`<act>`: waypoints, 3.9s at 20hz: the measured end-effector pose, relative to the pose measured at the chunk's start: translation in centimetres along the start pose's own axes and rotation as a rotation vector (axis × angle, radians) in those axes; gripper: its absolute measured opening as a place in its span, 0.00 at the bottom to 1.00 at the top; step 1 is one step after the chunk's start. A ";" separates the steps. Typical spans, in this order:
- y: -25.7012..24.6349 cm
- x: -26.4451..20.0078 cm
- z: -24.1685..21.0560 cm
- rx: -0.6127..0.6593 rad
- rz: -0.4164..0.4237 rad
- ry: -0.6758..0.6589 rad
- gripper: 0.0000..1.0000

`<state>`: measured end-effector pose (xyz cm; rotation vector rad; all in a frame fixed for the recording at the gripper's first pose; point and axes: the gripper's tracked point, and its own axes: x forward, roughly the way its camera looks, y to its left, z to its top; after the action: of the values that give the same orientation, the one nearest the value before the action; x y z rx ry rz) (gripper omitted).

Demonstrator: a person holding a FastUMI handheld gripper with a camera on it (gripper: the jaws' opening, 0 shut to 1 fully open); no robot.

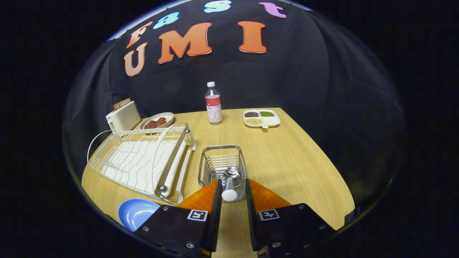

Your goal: Take the plate from the dish rack, then take the spoon from the basket and place it into the plate.

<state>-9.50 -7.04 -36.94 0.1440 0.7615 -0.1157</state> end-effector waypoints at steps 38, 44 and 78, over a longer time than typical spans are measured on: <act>7.2 -13.1 9.0 -0.072 0.275 -0.136 0.06; 9.8 -15.3 4.8 -0.160 0.396 -0.058 0.06; 11.0 -10.2 -12.3 -0.339 0.447 0.297 0.23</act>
<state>-23.47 6.46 -37.72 0.0046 1.0145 0.4671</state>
